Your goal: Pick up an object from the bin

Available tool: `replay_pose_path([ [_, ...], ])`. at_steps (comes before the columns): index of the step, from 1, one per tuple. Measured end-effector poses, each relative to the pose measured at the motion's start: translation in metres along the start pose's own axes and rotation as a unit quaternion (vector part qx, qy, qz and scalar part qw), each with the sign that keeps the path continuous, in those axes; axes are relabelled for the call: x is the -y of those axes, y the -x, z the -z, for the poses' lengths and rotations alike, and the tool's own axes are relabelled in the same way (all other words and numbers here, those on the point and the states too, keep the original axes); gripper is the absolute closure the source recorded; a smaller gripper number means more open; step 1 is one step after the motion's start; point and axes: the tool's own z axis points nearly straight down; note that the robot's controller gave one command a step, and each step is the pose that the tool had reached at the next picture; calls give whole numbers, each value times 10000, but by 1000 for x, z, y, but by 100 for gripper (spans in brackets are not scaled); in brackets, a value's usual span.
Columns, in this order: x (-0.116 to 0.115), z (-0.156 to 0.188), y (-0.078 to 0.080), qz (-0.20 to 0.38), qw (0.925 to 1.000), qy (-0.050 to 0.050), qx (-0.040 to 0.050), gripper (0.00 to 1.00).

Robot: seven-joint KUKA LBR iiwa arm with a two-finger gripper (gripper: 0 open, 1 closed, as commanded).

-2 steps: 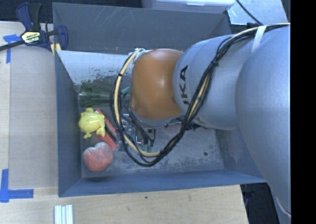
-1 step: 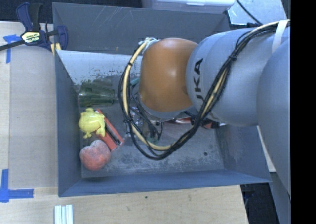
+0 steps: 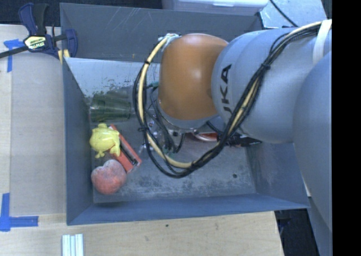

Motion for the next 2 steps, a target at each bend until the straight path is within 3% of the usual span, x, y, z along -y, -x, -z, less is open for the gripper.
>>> replay_pose_path([
  [1, -26, -12, -19, 828, 9966, -3, -6, 100],
  [2, -17, -45, -22, 891, 9960, 18, 31, 100],
])
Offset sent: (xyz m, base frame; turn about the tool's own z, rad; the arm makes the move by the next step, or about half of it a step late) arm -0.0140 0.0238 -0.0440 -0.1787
